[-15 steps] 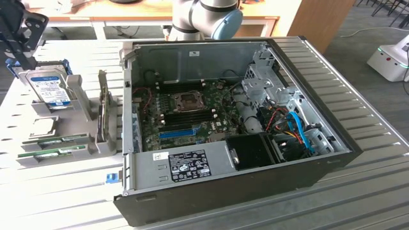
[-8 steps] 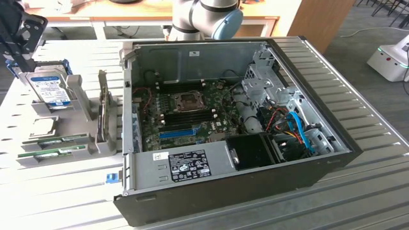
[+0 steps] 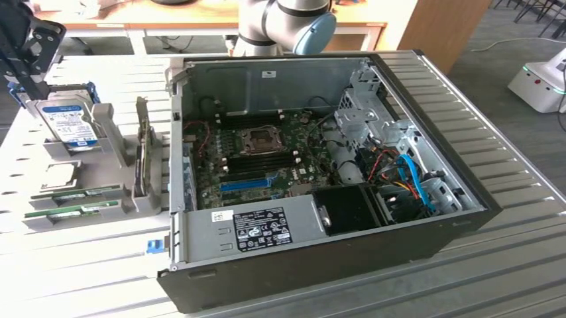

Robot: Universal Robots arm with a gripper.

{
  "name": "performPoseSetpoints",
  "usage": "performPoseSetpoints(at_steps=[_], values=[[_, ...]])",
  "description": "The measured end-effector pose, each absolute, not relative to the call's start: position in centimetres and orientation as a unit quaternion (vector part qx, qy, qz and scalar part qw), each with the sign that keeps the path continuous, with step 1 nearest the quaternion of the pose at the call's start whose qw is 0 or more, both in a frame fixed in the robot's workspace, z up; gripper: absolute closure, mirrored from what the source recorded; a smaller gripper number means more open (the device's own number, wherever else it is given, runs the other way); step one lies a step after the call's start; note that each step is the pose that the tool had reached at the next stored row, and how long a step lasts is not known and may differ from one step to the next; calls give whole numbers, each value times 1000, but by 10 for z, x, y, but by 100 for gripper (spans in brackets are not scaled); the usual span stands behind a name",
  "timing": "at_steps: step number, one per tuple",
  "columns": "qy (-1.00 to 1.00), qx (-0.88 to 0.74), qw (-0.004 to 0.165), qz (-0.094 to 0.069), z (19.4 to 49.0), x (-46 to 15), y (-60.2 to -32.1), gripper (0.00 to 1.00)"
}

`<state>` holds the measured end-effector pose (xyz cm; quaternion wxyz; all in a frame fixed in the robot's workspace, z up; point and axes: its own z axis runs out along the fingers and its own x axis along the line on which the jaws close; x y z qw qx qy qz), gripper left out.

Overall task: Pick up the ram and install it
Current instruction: 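Pick up the ram and move it above insertion slot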

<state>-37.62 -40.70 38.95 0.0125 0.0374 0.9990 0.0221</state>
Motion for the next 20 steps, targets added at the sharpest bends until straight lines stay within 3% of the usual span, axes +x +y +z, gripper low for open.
performPoseSetpoints(at_steps=[20], values=[[999, 25, 12, 22, 389, -376, -407, 89]])
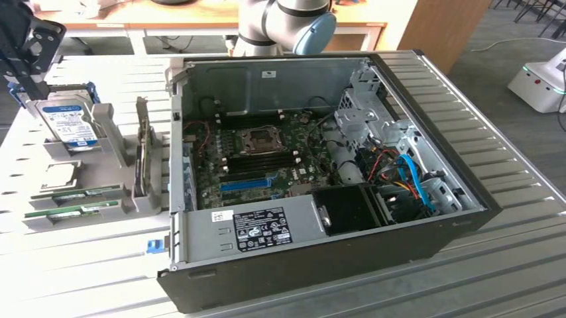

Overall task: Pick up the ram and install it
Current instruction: 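Pick up the ram and move it above insertion slot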

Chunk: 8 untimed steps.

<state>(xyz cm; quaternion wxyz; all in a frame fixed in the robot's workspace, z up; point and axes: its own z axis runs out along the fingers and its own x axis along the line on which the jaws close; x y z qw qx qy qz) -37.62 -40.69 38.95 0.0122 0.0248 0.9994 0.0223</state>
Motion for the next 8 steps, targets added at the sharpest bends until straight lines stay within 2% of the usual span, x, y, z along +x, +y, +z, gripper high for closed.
performPoseSetpoints(at_steps=[8], values=[[999, -46, 9, 23, 389, -376, -407, 89]])
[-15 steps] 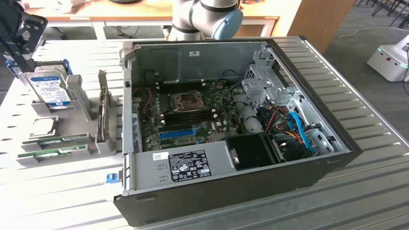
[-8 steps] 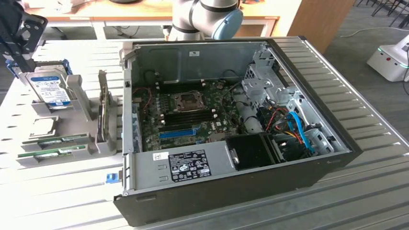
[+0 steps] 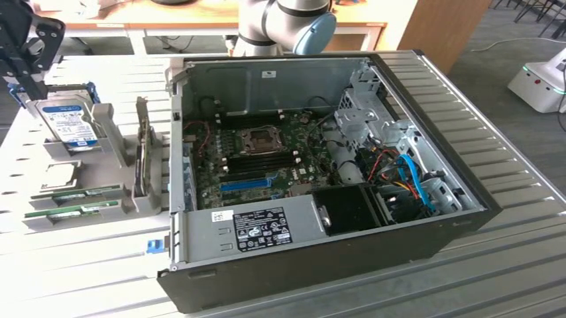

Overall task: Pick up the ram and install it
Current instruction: 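Pick up the ram and move it above insertion slot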

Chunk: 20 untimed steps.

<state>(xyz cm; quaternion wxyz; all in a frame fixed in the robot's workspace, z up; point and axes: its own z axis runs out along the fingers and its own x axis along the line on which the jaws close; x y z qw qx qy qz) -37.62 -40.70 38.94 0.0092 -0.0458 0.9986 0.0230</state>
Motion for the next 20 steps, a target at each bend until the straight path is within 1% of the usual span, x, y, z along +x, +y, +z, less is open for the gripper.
performPoseSetpoints(at_steps=[20], values=[[981, -194, 5, 24, 389, -376, -407, 89]])
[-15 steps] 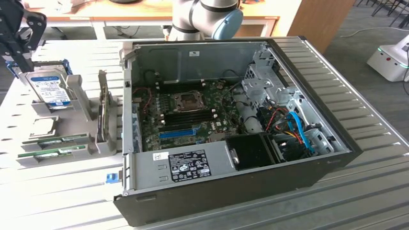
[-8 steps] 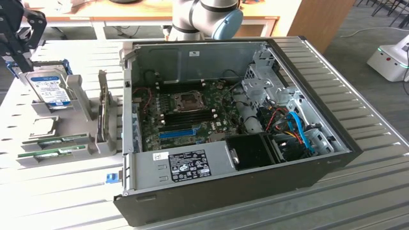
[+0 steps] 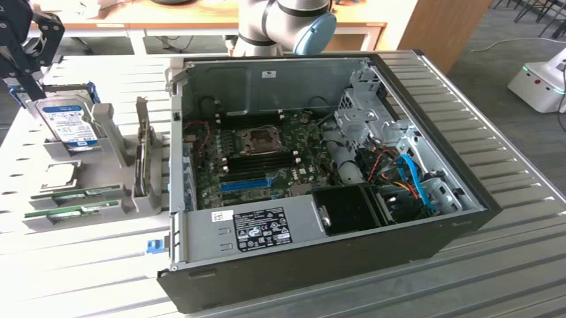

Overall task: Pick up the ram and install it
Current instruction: 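Pick up the ram and move it above insertion slot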

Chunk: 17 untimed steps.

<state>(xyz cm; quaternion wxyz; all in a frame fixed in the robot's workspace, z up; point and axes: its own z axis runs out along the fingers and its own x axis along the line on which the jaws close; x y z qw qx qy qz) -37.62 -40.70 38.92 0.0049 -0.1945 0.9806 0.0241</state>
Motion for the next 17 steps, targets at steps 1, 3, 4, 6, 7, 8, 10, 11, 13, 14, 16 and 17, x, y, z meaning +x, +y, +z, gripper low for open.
performPoseSetpoints(at_steps=[1, 3, 4, 6, 7, 8, 10, 11, 13, 14, 16, 17], values=[[979, -202, 5, 24, 389, -376, -407, 89], [976, -217, 4, 24, 389, -376, -407, 89], [974, -224, 4, 24, 389, -376, -407, 89], [971, -239, 4, 24, 389, -376, -407, 89], [969, -246, 4, 24, 389, -376, -407, 89], [967, -253, 3, 24, 389, -376, -407, 89], [963, -268, 3, 24, 389, -376, -407, 89], [961, -275, 3, 24, 389, -376, -407, 89], [957, -289, 2, 24, 389, -376, -407, 89], [955, -296, 2, 24, 389, -376, -407, 89], [950, -311, 2, 25, 389, -376, -407, 89], [948, -318, 2, 25, 389, -376, -407, 89]])
